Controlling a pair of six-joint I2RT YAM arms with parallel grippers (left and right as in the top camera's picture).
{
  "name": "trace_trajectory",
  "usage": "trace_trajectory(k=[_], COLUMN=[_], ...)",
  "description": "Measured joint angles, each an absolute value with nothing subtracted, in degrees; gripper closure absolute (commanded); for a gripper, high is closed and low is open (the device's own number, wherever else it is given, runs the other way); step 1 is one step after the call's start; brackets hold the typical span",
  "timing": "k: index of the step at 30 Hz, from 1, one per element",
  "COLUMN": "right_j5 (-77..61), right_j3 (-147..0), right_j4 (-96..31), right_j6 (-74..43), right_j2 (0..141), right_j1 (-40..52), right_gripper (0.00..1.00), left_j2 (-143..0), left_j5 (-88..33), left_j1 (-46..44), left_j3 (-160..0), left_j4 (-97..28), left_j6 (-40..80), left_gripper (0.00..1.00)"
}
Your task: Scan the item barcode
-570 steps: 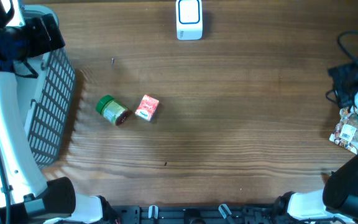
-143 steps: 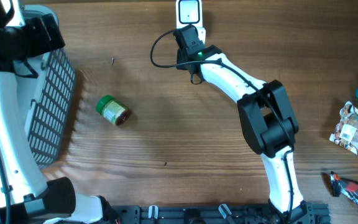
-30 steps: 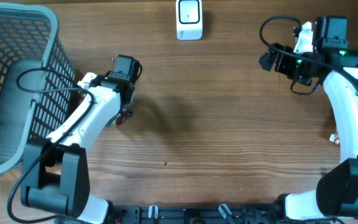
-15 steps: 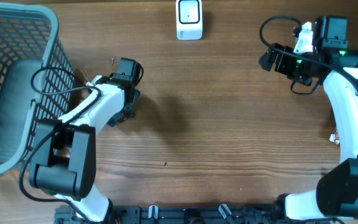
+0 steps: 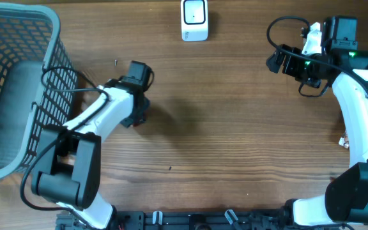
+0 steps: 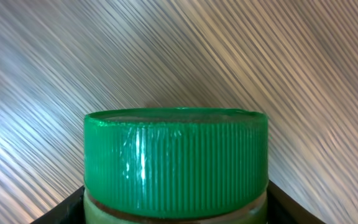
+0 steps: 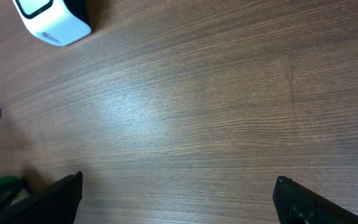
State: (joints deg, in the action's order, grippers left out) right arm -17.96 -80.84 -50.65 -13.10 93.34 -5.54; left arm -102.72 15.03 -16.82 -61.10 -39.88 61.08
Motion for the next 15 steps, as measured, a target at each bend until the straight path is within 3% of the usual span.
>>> trace_trajectory(k=[9, 15], right_j5=[-17.96, -17.96], right_j3=[-80.84, -80.84], right_j4=[-50.61, -50.61], right_j6=[-13.1, -13.1], right_j2=[93.34, 93.34], right_j1=[-5.54, -5.54], right_gripper=[0.0, 0.0], left_j2=[-102.43, -104.99], left_j5=[9.1, 9.98], left_j1=[-31.57, -35.27], left_j3=[-60.9, -60.9], left_j4=[-27.29, -24.18], left_j6=[60.66, 60.27], left_gripper=[0.31, 0.23])
